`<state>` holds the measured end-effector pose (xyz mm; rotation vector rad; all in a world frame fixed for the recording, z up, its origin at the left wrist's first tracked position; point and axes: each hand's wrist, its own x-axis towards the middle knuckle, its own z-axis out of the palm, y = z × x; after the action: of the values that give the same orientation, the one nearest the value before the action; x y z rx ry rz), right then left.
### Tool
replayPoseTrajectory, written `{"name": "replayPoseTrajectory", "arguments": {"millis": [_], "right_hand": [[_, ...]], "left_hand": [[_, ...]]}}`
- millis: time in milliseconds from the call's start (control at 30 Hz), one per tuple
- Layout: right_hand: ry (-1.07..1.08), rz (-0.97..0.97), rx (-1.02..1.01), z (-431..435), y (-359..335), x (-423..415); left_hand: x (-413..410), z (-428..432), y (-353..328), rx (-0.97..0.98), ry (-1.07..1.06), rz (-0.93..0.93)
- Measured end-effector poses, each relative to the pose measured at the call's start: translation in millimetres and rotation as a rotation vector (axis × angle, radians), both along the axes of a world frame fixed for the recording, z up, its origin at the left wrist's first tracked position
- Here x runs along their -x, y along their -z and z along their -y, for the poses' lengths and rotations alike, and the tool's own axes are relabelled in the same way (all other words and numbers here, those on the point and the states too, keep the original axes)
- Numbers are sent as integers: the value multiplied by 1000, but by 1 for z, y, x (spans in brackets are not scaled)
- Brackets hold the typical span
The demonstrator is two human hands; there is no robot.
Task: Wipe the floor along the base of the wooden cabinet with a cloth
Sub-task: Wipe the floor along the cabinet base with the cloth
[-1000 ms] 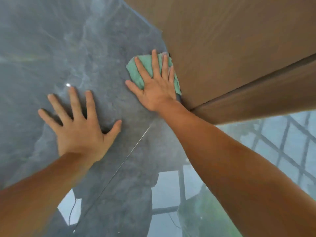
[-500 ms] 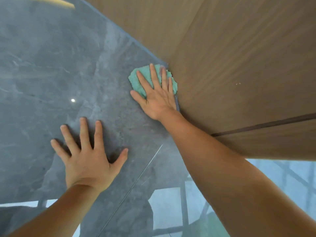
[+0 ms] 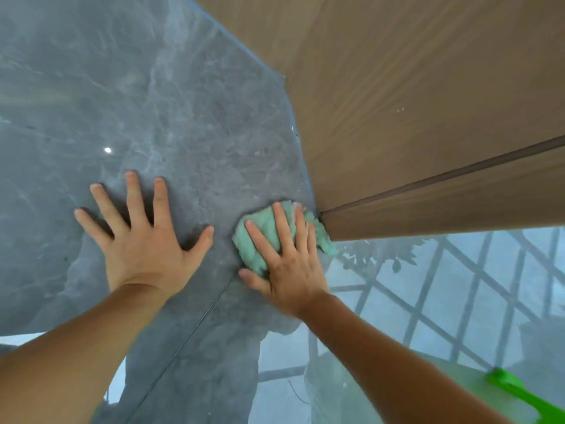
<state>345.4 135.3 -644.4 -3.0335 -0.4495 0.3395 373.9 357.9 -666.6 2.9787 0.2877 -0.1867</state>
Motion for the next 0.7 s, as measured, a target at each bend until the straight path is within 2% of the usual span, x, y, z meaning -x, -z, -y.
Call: {"name": "replayPoseTrajectory", "arguments": {"millis": [67, 200, 300, 400, 567, 700], "right_hand": [[16, 4, 37, -11, 1, -65], [206, -68, -41, -50, 5, -187], [240, -97, -33, -56, 2, -224], [161, -62, -25, -45, -1, -203], [20, -31, 10, -10, 2, -83], [23, -22, 45, -2, 4, -19]], "left_hand": [[3, 0, -1, 3, 9, 6], [9, -5, 6, -21, 4, 40], [3, 2, 7, -17, -10, 49], [-3, 2, 6, -4, -19, 59], [5, 11, 6, 10, -35, 12], [3, 5, 2, -11, -19, -46]]}}
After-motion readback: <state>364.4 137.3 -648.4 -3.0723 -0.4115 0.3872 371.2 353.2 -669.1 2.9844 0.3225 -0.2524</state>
